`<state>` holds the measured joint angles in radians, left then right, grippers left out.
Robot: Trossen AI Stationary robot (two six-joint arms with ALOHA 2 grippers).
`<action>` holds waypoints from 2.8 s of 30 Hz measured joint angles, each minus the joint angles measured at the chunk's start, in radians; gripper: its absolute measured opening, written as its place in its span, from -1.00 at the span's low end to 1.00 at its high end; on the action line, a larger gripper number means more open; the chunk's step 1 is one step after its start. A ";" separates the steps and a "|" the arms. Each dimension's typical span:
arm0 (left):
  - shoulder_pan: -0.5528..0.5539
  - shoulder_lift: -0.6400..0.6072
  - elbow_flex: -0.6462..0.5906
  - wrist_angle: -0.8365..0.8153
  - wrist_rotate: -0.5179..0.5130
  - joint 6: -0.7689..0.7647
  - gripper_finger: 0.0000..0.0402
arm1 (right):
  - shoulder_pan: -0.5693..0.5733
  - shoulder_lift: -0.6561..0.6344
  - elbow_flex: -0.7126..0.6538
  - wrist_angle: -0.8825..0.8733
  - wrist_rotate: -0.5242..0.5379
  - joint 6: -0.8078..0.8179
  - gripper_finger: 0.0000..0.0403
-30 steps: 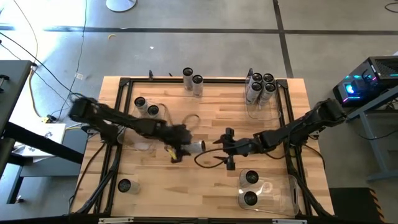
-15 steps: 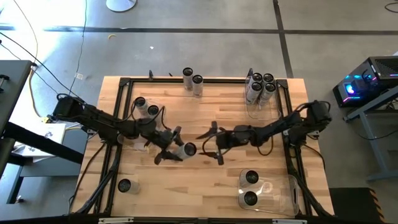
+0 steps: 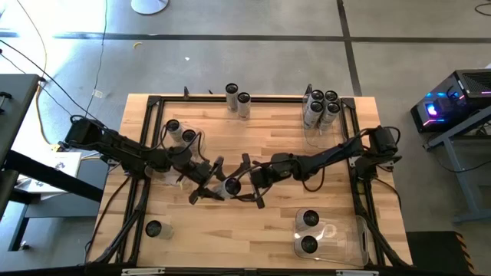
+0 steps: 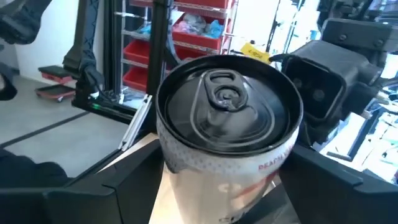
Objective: Sort soda cans
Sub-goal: Put the white-pink soda can into the middle transparent bin
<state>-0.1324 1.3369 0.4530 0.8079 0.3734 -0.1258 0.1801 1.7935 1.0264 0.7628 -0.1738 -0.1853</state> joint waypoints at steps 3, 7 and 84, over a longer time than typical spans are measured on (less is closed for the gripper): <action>-0.002 0.000 0.000 0.001 0.009 0.000 0.17 | 0.007 0.000 0.024 -0.031 -0.002 -0.023 0.45; -0.001 -0.001 0.001 0.002 0.002 -0.004 0.17 | 0.008 0.000 0.034 -0.036 0.000 -0.029 0.34; -0.153 0.000 0.001 -0.290 -0.957 -0.045 0.94 | 0.014 -0.036 0.021 -0.686 0.364 0.215 0.70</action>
<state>-0.2855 1.3369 0.4538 0.5181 -0.5840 -0.1708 0.1941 1.7580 1.0477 0.0763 0.1902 0.0293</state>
